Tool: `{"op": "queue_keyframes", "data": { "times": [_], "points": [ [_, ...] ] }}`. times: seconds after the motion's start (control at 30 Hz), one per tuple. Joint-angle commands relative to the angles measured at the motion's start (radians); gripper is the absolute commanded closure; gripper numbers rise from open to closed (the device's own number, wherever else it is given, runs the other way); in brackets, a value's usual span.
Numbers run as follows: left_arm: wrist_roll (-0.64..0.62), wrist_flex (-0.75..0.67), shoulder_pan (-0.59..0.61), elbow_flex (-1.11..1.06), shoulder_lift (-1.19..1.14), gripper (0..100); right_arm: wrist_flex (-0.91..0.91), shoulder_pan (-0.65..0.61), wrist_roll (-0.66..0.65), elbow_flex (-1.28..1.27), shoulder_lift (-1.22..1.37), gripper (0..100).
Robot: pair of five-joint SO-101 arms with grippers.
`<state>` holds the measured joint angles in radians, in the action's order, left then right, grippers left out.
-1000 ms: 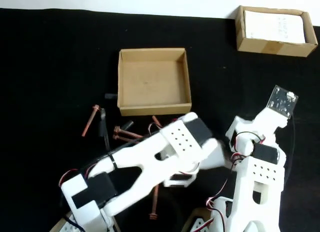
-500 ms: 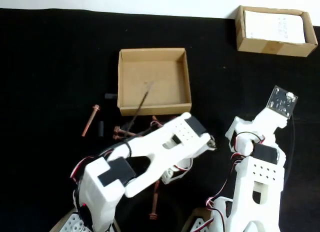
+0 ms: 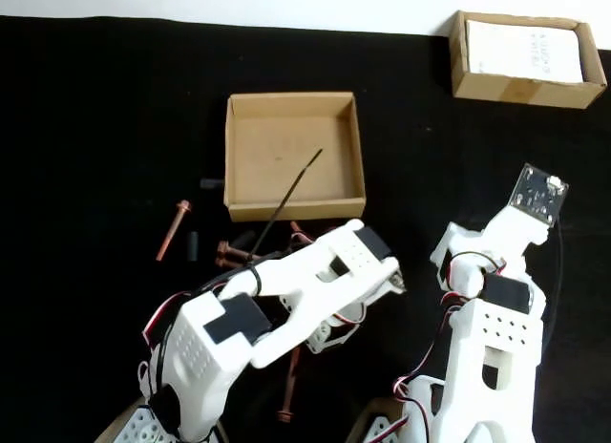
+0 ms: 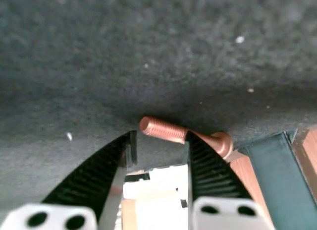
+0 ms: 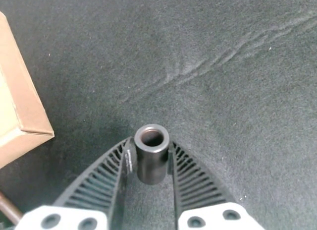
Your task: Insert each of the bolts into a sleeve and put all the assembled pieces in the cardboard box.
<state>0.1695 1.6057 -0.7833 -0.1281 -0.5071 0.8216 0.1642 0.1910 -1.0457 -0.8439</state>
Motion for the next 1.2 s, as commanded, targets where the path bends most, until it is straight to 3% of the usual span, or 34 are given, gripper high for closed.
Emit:
{"op": "queue_keyframes", "data": {
  "times": [0.0,0.33,0.43,0.73,0.97,1.17],
  "points": [
    [-0.006,-0.009,0.031,-0.005,-0.007,84,-0.012,0.012,-0.011,0.013,-0.030,99.1],
    [-0.005,-0.034,0.127,-0.008,-0.010,85,-0.015,0.007,-0.011,0.016,-0.030,99.1],
    [-0.003,-0.040,0.117,-0.005,-0.010,99,-0.016,0.012,-0.011,0.016,-0.030,99.1],
    [-0.002,-0.040,0.113,0.022,0.001,99,-0.016,0.012,-0.011,0.016,-0.028,99.1],
    [-0.002,0.152,0.113,0.369,0.001,99,-0.016,0.012,-0.011,0.016,-0.028,99.1],
    [-0.002,0.157,0.101,0.716,0.001,99,-0.016,0.012,-0.011,0.016,-0.028,99.1]
  ]
}}
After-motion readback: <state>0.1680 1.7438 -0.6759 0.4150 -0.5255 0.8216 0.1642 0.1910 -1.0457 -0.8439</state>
